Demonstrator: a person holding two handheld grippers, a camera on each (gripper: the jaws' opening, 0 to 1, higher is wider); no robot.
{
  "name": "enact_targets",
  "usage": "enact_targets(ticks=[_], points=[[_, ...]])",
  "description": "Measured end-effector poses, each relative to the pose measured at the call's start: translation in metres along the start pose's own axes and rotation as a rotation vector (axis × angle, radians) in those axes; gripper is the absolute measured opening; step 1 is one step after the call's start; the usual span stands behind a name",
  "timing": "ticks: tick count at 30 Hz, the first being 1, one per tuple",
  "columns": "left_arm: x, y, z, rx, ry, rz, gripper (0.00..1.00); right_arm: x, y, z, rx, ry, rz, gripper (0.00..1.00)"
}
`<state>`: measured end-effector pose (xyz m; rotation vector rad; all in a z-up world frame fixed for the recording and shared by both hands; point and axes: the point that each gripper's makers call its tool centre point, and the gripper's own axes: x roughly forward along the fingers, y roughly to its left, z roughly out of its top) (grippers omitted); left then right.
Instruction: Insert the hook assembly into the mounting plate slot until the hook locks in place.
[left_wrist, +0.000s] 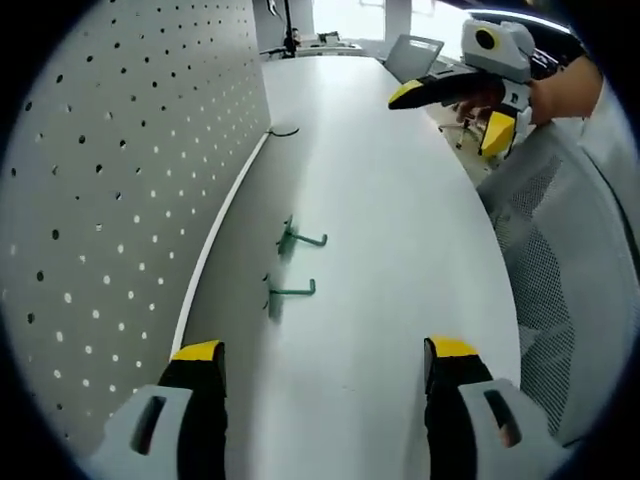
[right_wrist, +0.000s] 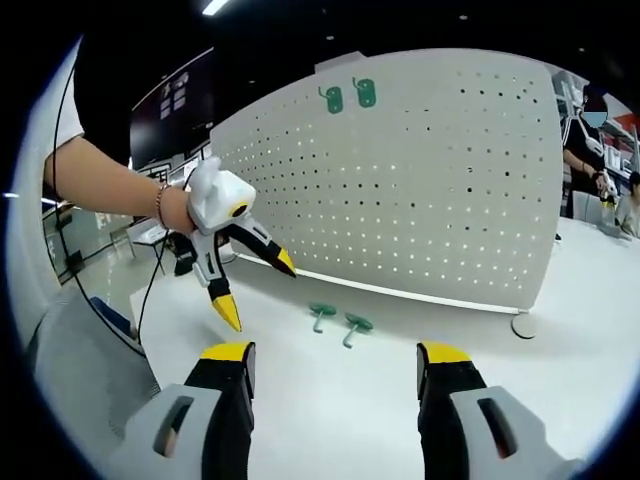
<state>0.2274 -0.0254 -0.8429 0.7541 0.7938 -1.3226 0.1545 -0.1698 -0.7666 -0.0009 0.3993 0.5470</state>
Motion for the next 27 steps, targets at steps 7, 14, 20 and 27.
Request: enact_targets(ticks=[7, 14, 20, 27], points=[[0.007, 0.005, 0.000, 0.007, 0.014, -0.010, 0.83, 0.000, -0.001, -0.001, 0.004, 0.001, -0.002, 0.63], [0.013, 0.005, 0.000, 0.008, 0.024, -0.020, 0.83, 0.000, 0.000, -0.002, -0.003, 0.009, 0.003, 0.63], [0.022, 0.003, -0.002, 0.045, 0.050, -0.037, 0.83, -0.001, 0.000, -0.002, -0.002, 0.010, -0.001, 0.63], [0.030, 0.008, -0.003, 0.051, 0.068, -0.042, 0.82, -0.001, -0.002, -0.003, -0.001, 0.012, -0.007, 0.63]])
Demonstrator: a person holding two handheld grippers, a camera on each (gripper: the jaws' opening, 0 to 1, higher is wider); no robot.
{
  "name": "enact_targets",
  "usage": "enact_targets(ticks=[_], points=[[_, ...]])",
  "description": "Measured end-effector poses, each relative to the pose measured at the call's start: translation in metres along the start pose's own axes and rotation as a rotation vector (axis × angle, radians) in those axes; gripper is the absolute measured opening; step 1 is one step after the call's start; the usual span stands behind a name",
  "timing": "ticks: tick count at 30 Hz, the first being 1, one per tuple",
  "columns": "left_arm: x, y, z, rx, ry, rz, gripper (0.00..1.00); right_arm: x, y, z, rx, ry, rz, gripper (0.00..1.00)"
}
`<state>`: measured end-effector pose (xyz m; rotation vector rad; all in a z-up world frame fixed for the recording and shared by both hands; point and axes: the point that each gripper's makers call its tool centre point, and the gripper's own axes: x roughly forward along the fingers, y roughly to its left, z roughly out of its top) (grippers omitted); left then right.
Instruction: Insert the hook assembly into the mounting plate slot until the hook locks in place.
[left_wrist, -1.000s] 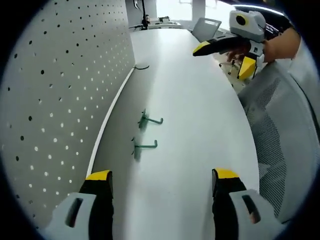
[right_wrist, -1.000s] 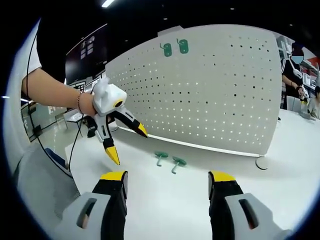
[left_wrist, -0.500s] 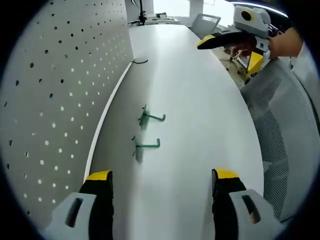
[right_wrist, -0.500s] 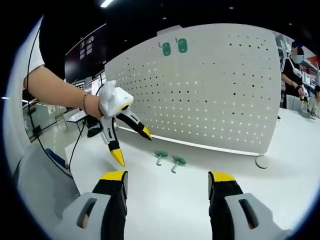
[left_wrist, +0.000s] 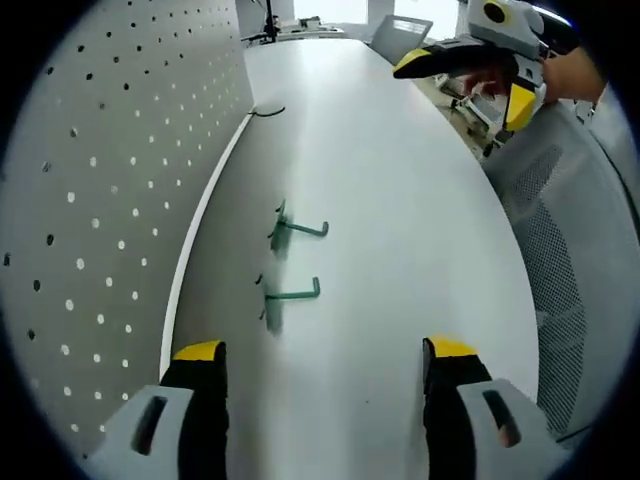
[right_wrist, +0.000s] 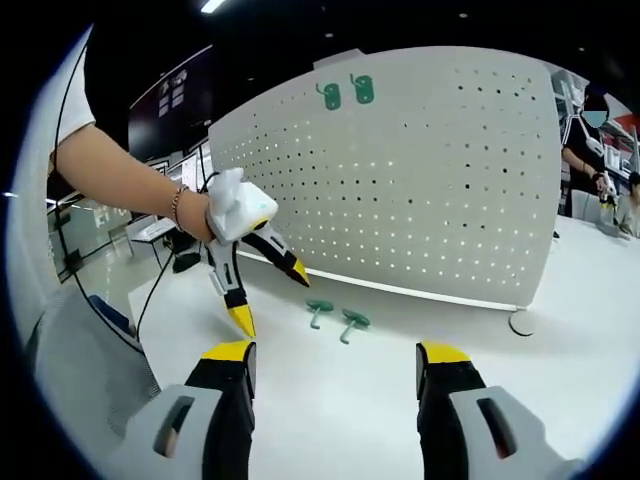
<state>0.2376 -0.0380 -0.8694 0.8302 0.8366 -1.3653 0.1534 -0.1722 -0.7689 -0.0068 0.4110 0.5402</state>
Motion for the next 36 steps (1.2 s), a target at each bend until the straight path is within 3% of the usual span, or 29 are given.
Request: enact_targets(ticks=[15, 30, 36], points=[[0.020, 0.000, 0.001, 0.005, 0.027, -0.022, 0.82, -0.001, -0.003, 0.000, 0.001, -0.003, -0.010, 0.62], [0.022, 0.005, 0.006, 0.004, 0.016, -0.017, 0.83, -0.002, -0.007, 0.000, 0.022, -0.008, -0.021, 0.61], [0.021, 0.007, 0.008, 0.012, -0.001, -0.017, 0.74, -0.002, -0.007, 0.001, 0.025, -0.013, -0.022, 0.60]])
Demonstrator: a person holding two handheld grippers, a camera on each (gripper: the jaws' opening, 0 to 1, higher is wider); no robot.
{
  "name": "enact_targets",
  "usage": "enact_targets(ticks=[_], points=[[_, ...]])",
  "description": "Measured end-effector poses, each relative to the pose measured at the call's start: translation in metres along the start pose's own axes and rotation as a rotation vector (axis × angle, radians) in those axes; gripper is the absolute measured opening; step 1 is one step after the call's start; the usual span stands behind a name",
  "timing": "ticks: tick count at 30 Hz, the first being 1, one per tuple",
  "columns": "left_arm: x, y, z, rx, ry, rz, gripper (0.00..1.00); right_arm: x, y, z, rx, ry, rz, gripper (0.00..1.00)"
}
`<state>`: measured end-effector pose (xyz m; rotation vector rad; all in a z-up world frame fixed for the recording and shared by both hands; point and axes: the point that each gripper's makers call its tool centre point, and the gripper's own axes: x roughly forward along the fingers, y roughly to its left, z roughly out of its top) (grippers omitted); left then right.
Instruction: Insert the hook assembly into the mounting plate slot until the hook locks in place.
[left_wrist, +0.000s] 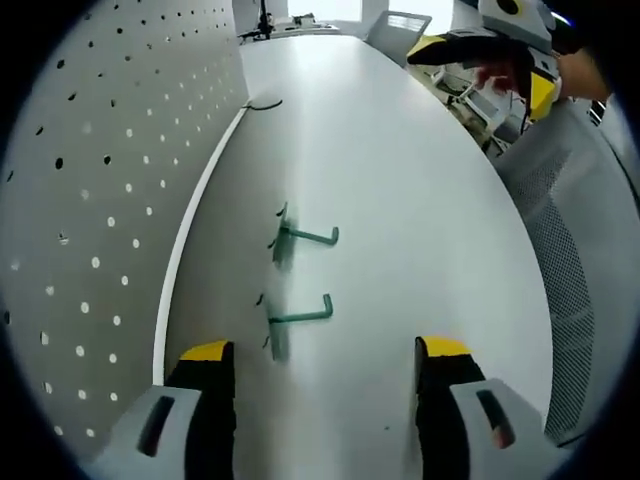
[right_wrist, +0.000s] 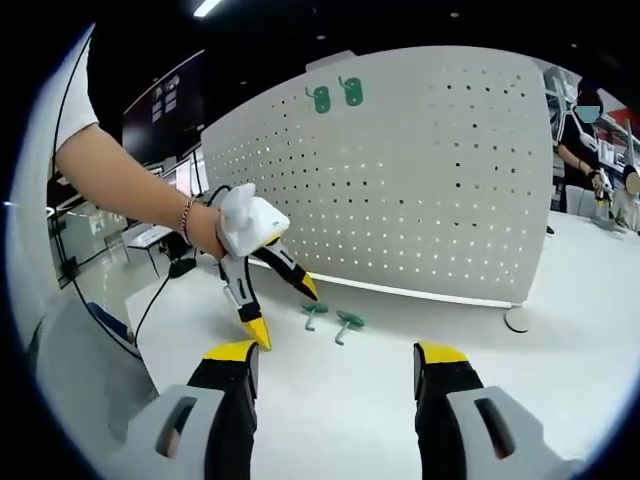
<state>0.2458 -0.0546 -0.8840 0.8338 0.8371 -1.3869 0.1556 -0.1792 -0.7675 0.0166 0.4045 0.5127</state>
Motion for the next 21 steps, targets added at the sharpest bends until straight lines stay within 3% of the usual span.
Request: enact_targets(ticks=[7, 21], points=[[-0.003, 0.012, 0.002, -0.057, -0.039, 0.032, 0.55, 0.000, -0.001, 0.000, 0.003, 0.001, -0.004, 0.60], [-0.002, 0.024, 0.005, -0.117, -0.063, 0.084, 0.35, 0.002, 0.000, 0.000, 0.000, 0.002, -0.002, 0.60]])
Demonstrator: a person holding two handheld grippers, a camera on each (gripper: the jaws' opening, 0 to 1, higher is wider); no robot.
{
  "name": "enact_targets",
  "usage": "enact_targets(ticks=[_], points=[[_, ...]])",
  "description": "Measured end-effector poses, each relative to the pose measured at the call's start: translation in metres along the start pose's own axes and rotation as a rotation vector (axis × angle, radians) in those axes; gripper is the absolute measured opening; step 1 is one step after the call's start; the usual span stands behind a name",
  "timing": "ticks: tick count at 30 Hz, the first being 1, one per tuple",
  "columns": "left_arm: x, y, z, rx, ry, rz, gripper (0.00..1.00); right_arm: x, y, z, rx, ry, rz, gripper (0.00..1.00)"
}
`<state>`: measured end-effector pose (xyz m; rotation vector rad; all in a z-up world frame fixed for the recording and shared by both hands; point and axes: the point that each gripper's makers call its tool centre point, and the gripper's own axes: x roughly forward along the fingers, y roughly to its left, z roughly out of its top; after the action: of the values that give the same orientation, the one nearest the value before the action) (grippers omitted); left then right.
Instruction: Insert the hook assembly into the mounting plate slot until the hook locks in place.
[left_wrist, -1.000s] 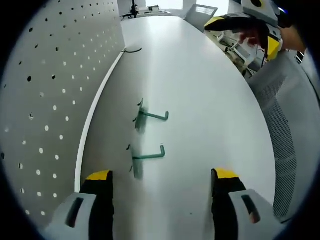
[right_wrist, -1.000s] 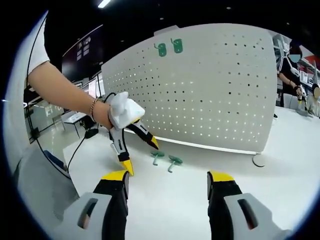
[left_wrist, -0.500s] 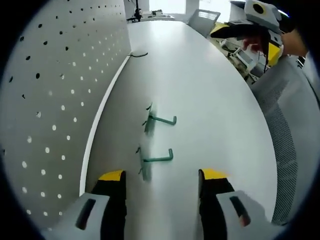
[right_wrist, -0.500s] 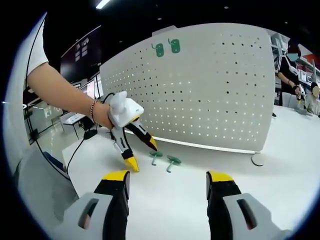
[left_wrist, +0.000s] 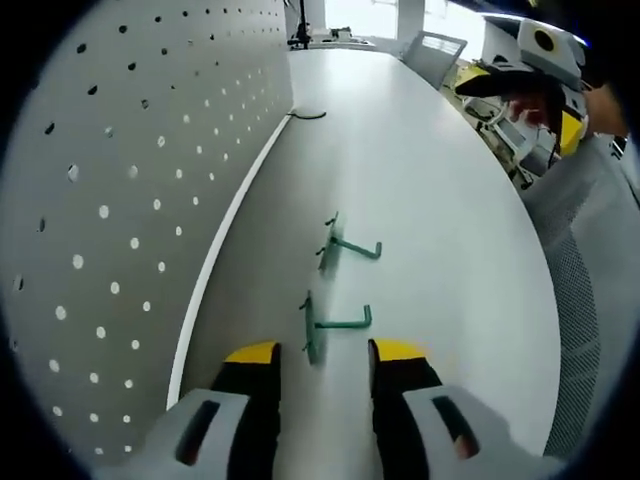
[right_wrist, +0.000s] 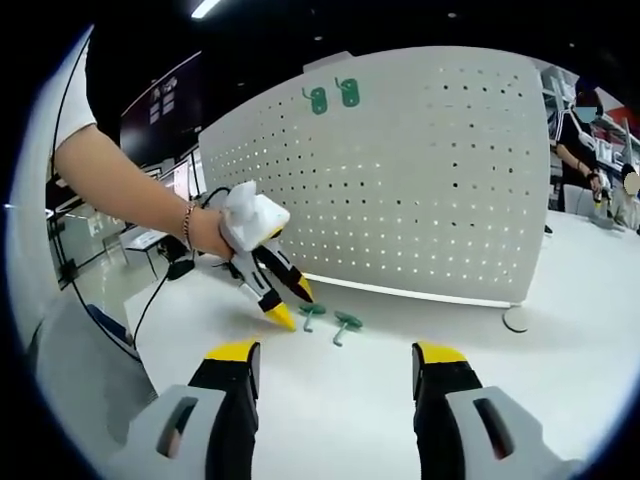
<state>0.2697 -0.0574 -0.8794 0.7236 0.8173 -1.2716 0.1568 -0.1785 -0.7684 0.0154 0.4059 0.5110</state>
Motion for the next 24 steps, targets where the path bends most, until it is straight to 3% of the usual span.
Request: enact_targets(ticks=[4, 20, 22, 24], points=[[0.0009, 0.0003, 0.0019, 0.001, -0.002, 0.010, 0.27, -0.0001, -0.0003, 0.0001, -0.001, -0.001, -0.001, 0.60], [0.0018, 0.0073, 0.0010, -0.046, -0.009, 0.055, 0.14, -0.0013, -0.0017, 0.0010, 0.001, -0.005, -0.006, 0.59], [0.0017, 0.0095, 0.0009, -0.005, 0.006, 0.079, 0.08, -0.0013, -0.0016, 0.0011, 0.000, -0.005, -0.006, 0.59], [0.0035, 0.0085, -0.0013, -0.014, 0.011, 0.074, 0.06, -0.0012, -0.0012, 0.0013, 0.000, -0.006, -0.005, 0.59]])
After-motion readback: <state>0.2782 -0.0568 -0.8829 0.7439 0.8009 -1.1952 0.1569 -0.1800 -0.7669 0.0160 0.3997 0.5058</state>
